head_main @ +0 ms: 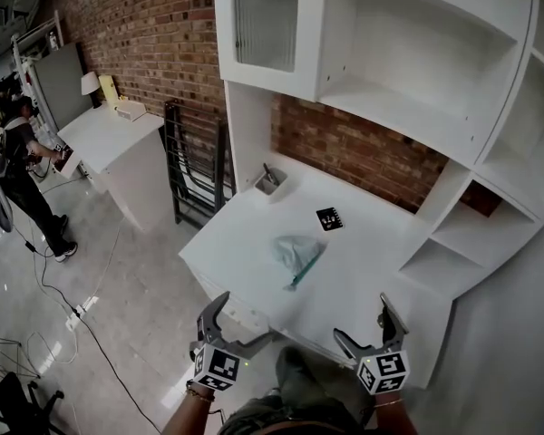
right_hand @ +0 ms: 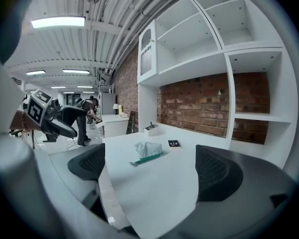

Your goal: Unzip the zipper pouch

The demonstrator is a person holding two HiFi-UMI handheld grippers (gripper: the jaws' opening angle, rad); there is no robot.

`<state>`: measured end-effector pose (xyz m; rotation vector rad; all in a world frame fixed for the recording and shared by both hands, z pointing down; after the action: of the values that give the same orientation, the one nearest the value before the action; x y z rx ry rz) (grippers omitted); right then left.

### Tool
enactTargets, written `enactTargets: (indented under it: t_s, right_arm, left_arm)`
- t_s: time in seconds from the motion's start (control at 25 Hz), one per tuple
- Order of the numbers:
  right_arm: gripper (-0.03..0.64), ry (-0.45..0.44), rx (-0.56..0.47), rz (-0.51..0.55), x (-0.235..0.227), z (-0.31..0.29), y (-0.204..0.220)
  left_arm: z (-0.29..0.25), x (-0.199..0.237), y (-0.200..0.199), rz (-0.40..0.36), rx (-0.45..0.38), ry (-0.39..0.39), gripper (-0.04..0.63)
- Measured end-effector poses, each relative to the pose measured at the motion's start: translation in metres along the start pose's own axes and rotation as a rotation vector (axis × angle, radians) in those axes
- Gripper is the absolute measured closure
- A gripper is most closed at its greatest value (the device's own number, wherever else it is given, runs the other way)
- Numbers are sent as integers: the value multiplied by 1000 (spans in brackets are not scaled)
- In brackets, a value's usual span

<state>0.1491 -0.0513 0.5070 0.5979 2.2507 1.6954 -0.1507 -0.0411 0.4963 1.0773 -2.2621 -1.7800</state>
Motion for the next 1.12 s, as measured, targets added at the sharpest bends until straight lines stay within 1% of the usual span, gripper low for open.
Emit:
enactTargets:
  t_s: [0.08, 0.2, 0.28, 0.36, 0.48, 0.56, 0.72, 0.88, 1.04, 1.12]
  right_arm:
    - [55, -4, 0, -1, -6, -13, -3]
    - [55, 4, -6, 0, -20, -33, -8]
    - [55, 4, -10, 2, -30, -48, -12]
    - [55, -5, -9, 1, -36, -63, -18]
    - [55, -13, -5, -5, -42, -81, -22]
    - [55, -12, 0, -14, -47, -89, -18]
    - [55, 3, 17, -30, -57, -102, -12]
    - [55, 23, 47, -42, -70, -110, -6]
    - [55, 59, 40, -113, -85, -115, -6]
    - [55, 85, 34, -142, -93, -116, -5]
  left_arm:
    - [-17, 7, 2, -17, 12, 8, 38]
    - [-49, 15, 10, -10, 35, 34, 40]
    - [-74, 20, 15, -37, 57, 64, 41]
    - [-97, 28, 19, -125, 97, 94, 47]
    - [-129, 37, 30, -306, 174, 120, 77]
    - [-147, 38, 36, -392, 200, 135, 96]
    - [-182, 38, 43, -484, 205, 178, 115]
    - [-220, 34, 52, -583, 237, 226, 128]
    - [-253, 35, 63, -650, 290, 260, 133]
    - [-267, 32, 66, -676, 288, 293, 135]
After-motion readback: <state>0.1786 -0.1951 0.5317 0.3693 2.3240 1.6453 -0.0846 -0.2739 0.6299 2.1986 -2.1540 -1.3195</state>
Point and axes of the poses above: the fingertips, and each gripper's own axes: z backward along the fingers, x to its left, y out of its underside, the point moved 7 cm from there along z, backward along the fingers
